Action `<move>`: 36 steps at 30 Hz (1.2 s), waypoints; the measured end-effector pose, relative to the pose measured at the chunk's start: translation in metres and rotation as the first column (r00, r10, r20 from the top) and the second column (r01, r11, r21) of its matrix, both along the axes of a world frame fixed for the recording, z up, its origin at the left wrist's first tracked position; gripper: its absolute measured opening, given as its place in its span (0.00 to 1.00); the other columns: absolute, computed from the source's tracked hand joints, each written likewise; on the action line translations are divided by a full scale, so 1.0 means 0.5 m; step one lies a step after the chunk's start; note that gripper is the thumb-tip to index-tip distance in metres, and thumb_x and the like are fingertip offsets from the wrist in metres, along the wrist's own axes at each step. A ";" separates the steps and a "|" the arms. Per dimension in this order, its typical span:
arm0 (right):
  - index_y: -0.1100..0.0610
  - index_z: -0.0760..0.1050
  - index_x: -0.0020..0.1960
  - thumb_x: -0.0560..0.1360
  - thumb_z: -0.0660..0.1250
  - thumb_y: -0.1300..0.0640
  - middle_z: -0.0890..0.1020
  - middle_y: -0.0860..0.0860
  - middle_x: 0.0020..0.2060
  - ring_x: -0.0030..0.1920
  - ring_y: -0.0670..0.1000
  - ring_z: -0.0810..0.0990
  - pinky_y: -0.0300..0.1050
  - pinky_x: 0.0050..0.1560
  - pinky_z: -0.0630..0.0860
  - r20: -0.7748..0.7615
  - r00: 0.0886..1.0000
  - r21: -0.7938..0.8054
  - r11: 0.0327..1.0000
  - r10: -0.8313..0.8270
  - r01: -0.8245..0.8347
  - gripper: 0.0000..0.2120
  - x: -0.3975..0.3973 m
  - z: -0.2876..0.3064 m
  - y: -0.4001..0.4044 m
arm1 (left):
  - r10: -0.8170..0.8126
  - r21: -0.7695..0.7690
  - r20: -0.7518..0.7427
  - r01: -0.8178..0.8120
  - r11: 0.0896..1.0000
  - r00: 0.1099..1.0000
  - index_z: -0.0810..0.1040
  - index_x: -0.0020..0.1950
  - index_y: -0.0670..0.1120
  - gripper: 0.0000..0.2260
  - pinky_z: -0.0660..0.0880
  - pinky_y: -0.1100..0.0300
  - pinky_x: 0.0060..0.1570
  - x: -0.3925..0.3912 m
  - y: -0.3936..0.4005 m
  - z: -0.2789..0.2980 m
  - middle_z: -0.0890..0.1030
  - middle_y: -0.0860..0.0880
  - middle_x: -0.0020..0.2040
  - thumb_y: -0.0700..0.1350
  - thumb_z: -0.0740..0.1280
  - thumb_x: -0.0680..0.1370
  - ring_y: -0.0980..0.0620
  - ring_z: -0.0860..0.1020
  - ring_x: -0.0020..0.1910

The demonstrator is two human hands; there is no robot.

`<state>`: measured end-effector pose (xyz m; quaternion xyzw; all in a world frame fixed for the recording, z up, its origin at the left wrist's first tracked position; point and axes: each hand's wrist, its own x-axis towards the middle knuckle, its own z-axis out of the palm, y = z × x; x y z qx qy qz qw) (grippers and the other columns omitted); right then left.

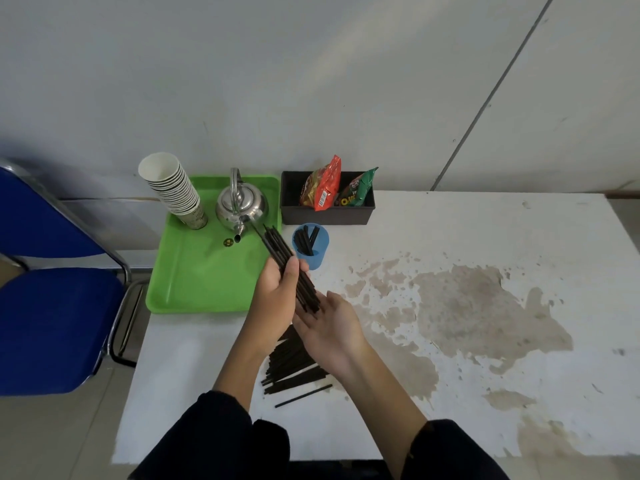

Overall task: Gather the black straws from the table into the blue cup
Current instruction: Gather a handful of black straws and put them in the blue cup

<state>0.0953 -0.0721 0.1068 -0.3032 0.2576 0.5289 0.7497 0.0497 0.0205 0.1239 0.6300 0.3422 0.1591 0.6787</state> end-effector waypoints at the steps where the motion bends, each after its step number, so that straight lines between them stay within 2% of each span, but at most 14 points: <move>1: 0.65 0.71 0.65 0.83 0.46 0.52 0.76 0.62 0.64 0.66 0.55 0.73 0.51 0.73 0.62 -0.006 1.000 0.031 0.999 -0.011 0.011 0.24 0.003 0.011 0.004 | 0.008 0.003 0.033 -0.008 1.000 0.999 0.76 0.44 0.59 0.12 0.76 0.48 0.53 0.005 -0.002 0.010 0.78 0.52 0.42 0.48 0.57 0.84 0.55 0.77 0.41; 3: 0.66 0.71 0.65 0.83 0.45 0.51 0.77 0.63 0.62 0.65 0.56 0.75 0.51 0.72 0.65 -0.008 0.999 0.074 0.997 -0.032 0.032 0.25 0.012 0.030 0.009 | 0.015 0.011 0.077 -0.016 1.000 0.997 0.74 0.46 0.55 0.10 0.76 0.51 0.51 0.014 -0.006 0.022 0.78 0.53 0.42 0.46 0.57 0.84 0.54 0.77 0.41; 7: 0.67 0.71 0.66 0.83 0.44 0.50 0.77 0.64 0.63 0.66 0.57 0.74 0.51 0.71 0.65 0.009 0.999 0.102 0.994 -0.050 0.049 0.27 0.031 0.054 0.014 | 0.016 0.028 0.119 -0.019 0.999 0.993 0.73 0.48 0.56 0.09 0.76 0.50 0.57 0.020 -0.007 0.026 0.79 0.54 0.43 0.46 0.57 0.84 0.48 0.79 0.48; 10: 0.65 0.71 0.66 0.83 0.44 0.51 0.77 0.63 0.63 0.66 0.57 0.74 0.50 0.66 0.70 0.035 0.999 0.085 0.996 -0.026 0.023 0.25 0.037 0.067 0.018 | 0.007 0.055 0.118 -0.014 0.998 0.993 0.73 0.49 0.53 0.09 0.74 0.58 0.53 0.022 -0.017 0.033 0.79 0.54 0.42 0.44 0.55 0.84 0.55 0.79 0.46; 12: 0.63 0.71 0.68 0.82 0.46 0.52 0.76 0.61 0.64 0.66 0.56 0.74 0.50 0.68 0.68 0.047 0.999 0.091 0.996 -0.001 -0.003 0.24 0.035 0.076 0.022 | -0.027 0.094 0.106 0.017 0.995 0.994 0.73 0.48 0.58 0.12 0.75 0.54 0.55 0.023 -0.025 0.033 0.79 0.52 0.43 0.45 0.55 0.84 0.50 0.80 0.48; 14: 0.62 0.70 0.69 0.82 0.47 0.53 0.76 0.60 0.65 0.67 0.55 0.74 0.49 0.72 0.65 0.053 0.999 0.095 0.995 0.001 -0.006 0.23 0.033 0.079 0.026 | -0.055 0.132 0.097 0.042 0.990 0.994 0.74 0.47 0.58 0.12 0.75 0.52 0.58 0.023 -0.027 0.028 0.79 0.51 0.43 0.45 0.55 0.84 0.46 0.80 0.49; 16: 0.62 0.70 0.69 0.82 0.47 0.53 0.76 0.59 0.65 0.67 0.55 0.74 0.49 0.72 0.64 0.058 0.998 0.093 0.996 -0.002 -0.004 0.22 0.035 0.077 0.028 | -0.079 0.169 0.084 0.064 0.984 0.993 0.73 0.49 0.55 0.10 0.76 0.55 0.57 0.022 -0.025 0.030 0.80 0.51 0.43 0.45 0.55 0.84 0.50 0.80 0.48; 20: 0.62 0.72 0.68 0.81 0.49 0.54 0.76 0.59 0.66 0.68 0.54 0.72 0.49 0.72 0.64 0.082 0.997 0.075 0.997 -0.004 -0.002 0.22 0.044 0.074 0.030 | -0.117 0.250 0.031 0.106 0.962 0.993 0.72 0.48 0.57 0.11 0.73 0.71 0.49 0.018 -0.019 0.041 0.80 0.55 0.44 0.43 0.56 0.84 0.64 0.79 0.46; 22: 0.62 0.73 0.67 0.81 0.49 0.53 0.76 0.59 0.65 0.67 0.55 0.73 0.49 0.72 0.64 0.091 0.996 0.068 0.998 0.001 -0.008 0.22 0.050 0.073 0.031 | -0.136 0.319 -0.018 0.135 0.938 0.991 0.72 0.48 0.59 0.09 0.72 0.68 0.49 0.020 -0.012 0.036 0.78 0.53 0.47 0.45 0.57 0.84 0.61 0.78 0.49; 25: 0.62 0.72 0.67 0.81 0.49 0.53 0.76 0.60 0.66 0.68 0.56 0.72 0.50 0.73 0.63 0.086 0.996 0.071 0.997 0.019 -0.025 0.22 0.058 0.067 0.035 | -0.141 0.449 -0.064 0.154 0.880 0.988 0.73 0.55 0.53 0.05 0.72 0.59 0.53 0.031 0.005 0.013 0.74 0.55 0.49 0.49 0.58 0.83 0.51 0.75 0.54; 28: 0.63 0.70 0.68 0.82 0.49 0.52 0.75 0.61 0.66 0.68 0.56 0.72 0.49 0.72 0.64 0.061 0.998 0.079 0.997 0.016 -0.021 0.23 0.076 0.063 0.043 | -0.161 0.491 -0.095 0.187 0.851 0.982 0.74 0.54 0.49 0.14 0.75 0.51 0.54 0.049 0.023 -0.007 0.76 0.51 0.48 0.58 0.56 0.81 0.49 0.75 0.54; 30: 0.63 0.69 0.69 0.82 0.48 0.51 0.75 0.61 0.66 0.68 0.56 0.72 0.50 0.72 0.65 0.029 1.000 0.086 0.996 0.001 -0.003 0.23 0.092 0.059 0.049 | -0.170 0.496 -0.109 0.202 0.844 0.979 0.74 0.54 0.50 0.18 0.76 0.46 0.53 0.062 0.032 -0.015 0.77 0.50 0.49 0.62 0.54 0.79 0.46 0.77 0.54; 34: 0.63 0.68 0.70 0.81 0.50 0.51 0.74 0.60 0.67 0.68 0.56 0.72 0.50 0.73 0.63 0.018 1.000 0.105 0.994 0.012 -0.014 0.23 0.117 0.059 0.057 | -0.166 0.499 -0.146 0.218 0.839 0.975 0.74 0.54 0.52 0.19 0.77 0.45 0.52 0.082 0.038 -0.023 0.79 0.51 0.48 0.64 0.54 0.79 0.46 0.78 0.53; 36: 0.63 0.69 0.69 0.81 0.50 0.51 0.75 0.60 0.66 0.68 0.56 0.72 0.50 0.72 0.64 0.022 1.000 0.107 0.994 0.021 -0.024 0.23 0.129 0.059 0.060 | -0.165 0.484 -0.172 0.230 0.844 0.971 0.74 0.54 0.52 0.16 0.78 0.49 0.51 0.094 0.039 -0.026 0.79 0.51 0.48 0.61 0.55 0.80 0.49 0.79 0.52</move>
